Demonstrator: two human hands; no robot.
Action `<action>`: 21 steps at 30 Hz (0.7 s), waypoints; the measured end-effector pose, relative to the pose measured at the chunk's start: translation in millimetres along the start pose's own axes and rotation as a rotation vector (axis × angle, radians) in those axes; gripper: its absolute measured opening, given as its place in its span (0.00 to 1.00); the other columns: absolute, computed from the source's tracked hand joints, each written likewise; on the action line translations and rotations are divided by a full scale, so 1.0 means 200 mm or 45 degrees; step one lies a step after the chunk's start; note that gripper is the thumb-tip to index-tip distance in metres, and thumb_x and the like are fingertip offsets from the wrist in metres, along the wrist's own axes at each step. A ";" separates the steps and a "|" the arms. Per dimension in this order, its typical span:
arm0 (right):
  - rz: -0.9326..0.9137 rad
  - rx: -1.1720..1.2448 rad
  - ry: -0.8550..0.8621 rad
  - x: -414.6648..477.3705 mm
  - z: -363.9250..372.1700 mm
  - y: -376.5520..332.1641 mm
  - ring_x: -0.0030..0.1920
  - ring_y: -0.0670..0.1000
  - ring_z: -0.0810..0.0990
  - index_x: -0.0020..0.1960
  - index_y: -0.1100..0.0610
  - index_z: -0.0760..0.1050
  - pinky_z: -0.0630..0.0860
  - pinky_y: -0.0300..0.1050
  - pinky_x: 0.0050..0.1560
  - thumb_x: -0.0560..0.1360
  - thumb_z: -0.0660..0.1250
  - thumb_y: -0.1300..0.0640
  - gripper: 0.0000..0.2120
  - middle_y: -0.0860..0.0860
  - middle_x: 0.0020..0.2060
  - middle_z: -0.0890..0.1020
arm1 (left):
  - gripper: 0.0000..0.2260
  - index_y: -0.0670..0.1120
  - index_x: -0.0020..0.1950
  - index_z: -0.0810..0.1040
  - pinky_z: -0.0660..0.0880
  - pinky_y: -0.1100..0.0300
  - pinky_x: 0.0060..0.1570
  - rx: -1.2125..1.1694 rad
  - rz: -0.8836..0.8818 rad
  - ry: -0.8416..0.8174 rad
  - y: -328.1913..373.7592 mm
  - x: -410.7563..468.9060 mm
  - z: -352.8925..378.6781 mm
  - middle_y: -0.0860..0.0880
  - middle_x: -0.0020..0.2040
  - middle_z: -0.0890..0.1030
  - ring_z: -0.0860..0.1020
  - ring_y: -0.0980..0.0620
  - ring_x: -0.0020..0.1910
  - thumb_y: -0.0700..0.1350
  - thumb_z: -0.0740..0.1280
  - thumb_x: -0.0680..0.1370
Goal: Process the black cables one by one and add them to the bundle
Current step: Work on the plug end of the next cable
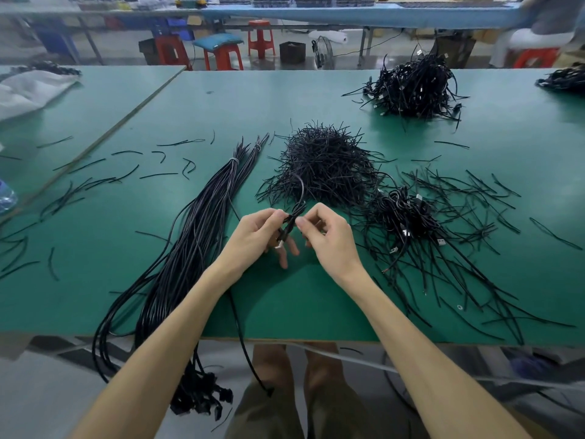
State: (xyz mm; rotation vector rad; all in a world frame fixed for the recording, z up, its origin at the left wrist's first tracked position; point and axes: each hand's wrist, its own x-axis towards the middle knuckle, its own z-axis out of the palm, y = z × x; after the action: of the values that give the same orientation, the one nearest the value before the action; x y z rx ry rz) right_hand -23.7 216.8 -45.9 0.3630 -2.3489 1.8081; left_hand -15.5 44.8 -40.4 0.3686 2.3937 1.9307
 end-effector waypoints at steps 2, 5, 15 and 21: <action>0.001 0.000 0.006 0.00 0.00 0.00 0.38 0.60 0.77 0.42 0.60 0.74 0.77 0.61 0.45 0.80 0.69 0.58 0.10 0.57 0.35 0.79 | 0.14 0.43 0.61 0.77 0.64 0.49 0.33 -0.042 -0.029 0.009 -0.01 0.00 -0.01 0.39 0.37 0.85 0.81 0.38 0.28 0.46 0.54 0.88; -0.009 -0.019 0.012 0.00 0.00 0.00 0.38 0.60 0.77 0.42 0.59 0.73 0.76 0.60 0.46 0.80 0.68 0.59 0.10 0.57 0.35 0.79 | 0.13 0.44 0.64 0.76 0.66 0.52 0.37 -0.064 -0.029 0.000 -0.01 -0.01 -0.01 0.41 0.37 0.85 0.80 0.40 0.29 0.43 0.54 0.88; 0.020 0.030 0.039 0.00 -0.02 0.00 0.34 0.50 0.76 0.42 0.61 0.74 0.76 0.54 0.43 0.80 0.69 0.60 0.09 0.56 0.32 0.79 | 0.12 0.48 0.61 0.83 0.73 0.62 0.40 -0.057 0.052 0.113 0.00 -0.01 -0.03 0.46 0.40 0.81 0.74 0.52 0.36 0.51 0.68 0.80; 0.027 0.059 0.003 0.00 -0.02 0.01 0.34 0.51 0.76 0.41 0.59 0.74 0.76 0.55 0.42 0.80 0.68 0.61 0.09 0.55 0.32 0.78 | 0.16 0.50 0.73 0.74 0.72 0.60 0.41 -0.085 0.061 0.027 0.00 -0.01 -0.02 0.51 0.36 0.82 0.78 0.51 0.35 0.44 0.63 0.85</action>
State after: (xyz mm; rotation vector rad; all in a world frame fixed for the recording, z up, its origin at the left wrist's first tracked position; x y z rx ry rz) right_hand -25.3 221.3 -46.9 0.3428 -2.3215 1.8736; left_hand -14.2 39.9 -40.0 0.4073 2.3471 2.0388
